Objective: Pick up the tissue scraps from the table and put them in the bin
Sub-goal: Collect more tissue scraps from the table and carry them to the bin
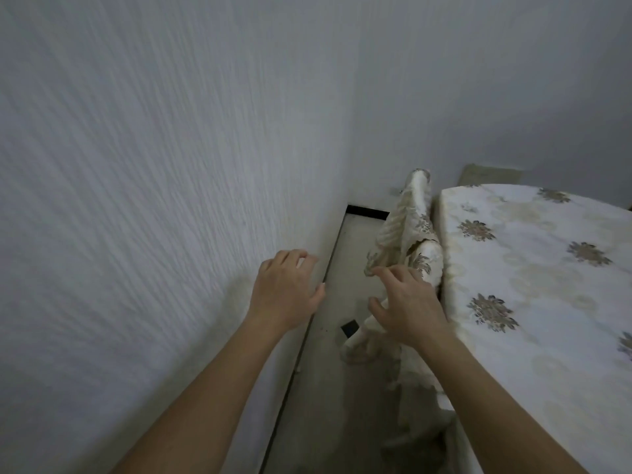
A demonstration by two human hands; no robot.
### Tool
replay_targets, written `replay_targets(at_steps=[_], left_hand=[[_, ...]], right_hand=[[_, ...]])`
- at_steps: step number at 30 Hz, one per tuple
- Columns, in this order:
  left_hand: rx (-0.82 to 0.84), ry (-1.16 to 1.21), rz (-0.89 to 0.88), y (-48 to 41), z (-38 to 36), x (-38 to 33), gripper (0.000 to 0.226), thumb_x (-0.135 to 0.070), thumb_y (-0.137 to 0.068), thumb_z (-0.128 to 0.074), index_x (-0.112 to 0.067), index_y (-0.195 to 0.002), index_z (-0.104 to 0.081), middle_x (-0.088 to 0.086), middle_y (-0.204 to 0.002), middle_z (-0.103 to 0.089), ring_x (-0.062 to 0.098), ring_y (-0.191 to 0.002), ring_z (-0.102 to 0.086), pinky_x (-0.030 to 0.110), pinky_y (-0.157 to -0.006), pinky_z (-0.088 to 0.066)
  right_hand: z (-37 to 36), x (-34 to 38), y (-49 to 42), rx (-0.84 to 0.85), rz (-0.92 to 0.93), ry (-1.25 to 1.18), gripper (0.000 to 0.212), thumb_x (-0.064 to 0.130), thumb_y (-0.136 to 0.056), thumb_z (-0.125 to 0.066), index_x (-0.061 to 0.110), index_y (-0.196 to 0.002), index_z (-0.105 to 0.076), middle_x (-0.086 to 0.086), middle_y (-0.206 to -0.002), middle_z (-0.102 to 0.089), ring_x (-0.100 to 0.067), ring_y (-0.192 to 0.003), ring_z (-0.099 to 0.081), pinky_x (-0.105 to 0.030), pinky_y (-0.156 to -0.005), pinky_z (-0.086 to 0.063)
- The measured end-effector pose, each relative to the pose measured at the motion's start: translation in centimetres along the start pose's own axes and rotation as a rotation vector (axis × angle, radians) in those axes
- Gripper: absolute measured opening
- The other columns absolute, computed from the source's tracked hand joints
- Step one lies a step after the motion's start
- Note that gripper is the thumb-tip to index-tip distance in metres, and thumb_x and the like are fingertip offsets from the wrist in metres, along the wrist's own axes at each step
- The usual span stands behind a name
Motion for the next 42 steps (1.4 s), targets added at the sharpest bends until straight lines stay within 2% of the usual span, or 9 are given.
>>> replay_targets(at_steps=[7, 13, 22, 28, 37, 42], left_hand=[[0.037, 0.008, -0.066, -6.7, -4.1, 0.8, 0.051, -0.048, -0.086, -0.053, -0.019, -0.127, -0.058, 0.001, -0.126, -0.06, 0.022, -0.115, -0.054, 0.04, -0.091, -0.046], [0.066, -0.008, -0.134, -16.3, -8.2, 1.2, 0.051, -0.047, -0.086, -0.053, -0.018, -0.128, -0.057, 0.003, -0.129, -0.059, 0.023, -0.117, -0.053, 0.04, -0.092, -0.044], [0.084, -0.024, -0.21, -34.6, -13.9, 1.2, 0.052, -0.047, -0.085, -0.053, -0.018, -0.128, -0.058, 0.004, -0.129, -0.059, 0.024, -0.117, -0.054, 0.04, -0.092, -0.044], [0.094, 0.022, -0.244, -44.0, -16.8, -0.4, 0.05, -0.043, -0.084, -0.057, -0.017, -0.127, -0.059, 0.006, -0.128, -0.06, 0.026, -0.116, -0.054, 0.041, -0.09, -0.046], [0.154, 0.041, -0.319, -55.8, -23.5, -1.9, 0.052, -0.048, -0.088, -0.051, -0.021, -0.132, -0.053, 0.002, -0.135, -0.054, 0.022, -0.122, -0.049, 0.038, -0.096, -0.044], [0.182, 0.096, -0.354, -64.3, -28.2, -3.1, 0.053, -0.046, -0.087, -0.055, -0.019, -0.132, -0.054, 0.003, -0.133, -0.056, 0.024, -0.122, -0.049, 0.039, -0.094, -0.044]], right_hand=[[-1.8, -2.7, -5.9, 0.009, -0.075, 0.006, 0.051, 0.041, -0.09, -0.053, 0.024, -0.138, -0.049, 0.0, -0.134, -0.055, -0.023, -0.128, -0.044, -0.04, -0.101, -0.042], [-3.9, -6.4, -14.6, -0.011, -0.124, -0.039, 0.049, 0.041, -0.088, -0.056, 0.027, -0.135, -0.052, 0.002, -0.124, -0.058, -0.022, -0.119, -0.049, -0.04, -0.091, -0.046], [-5.6, -15.7, -29.0, -0.048, -0.254, -0.086, 0.051, 0.04, -0.089, -0.057, 0.025, -0.137, -0.05, -0.002, -0.132, -0.056, -0.024, -0.123, -0.047, -0.041, -0.097, -0.045], [-5.9, -20.5, -35.1, -0.044, -0.312, -0.087, 0.052, 0.038, -0.088, -0.059, 0.024, -0.137, -0.05, -0.003, -0.132, -0.055, -0.024, -0.121, -0.048, -0.04, -0.097, -0.045], [-7.6, -27.7, -43.0, -0.094, -0.403, -0.084, 0.044, 0.03, -0.085, -0.064, 0.02, -0.127, -0.06, -0.006, -0.12, -0.062, -0.028, -0.111, -0.055, -0.041, -0.084, -0.049], [-9.9, -31.9, -49.7, -0.05, -0.456, -0.077, 0.049, 0.036, -0.085, -0.061, 0.022, -0.131, -0.056, -0.003, -0.126, -0.059, -0.025, -0.118, -0.051, -0.04, -0.09, -0.047]])
Point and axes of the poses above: each hand's wrist, its own y-axis away from the middle knuckle, its own z-axis out of the back of the hand, x = y × z, the point moved 8 cm from there along -y, towards the middle knuckle
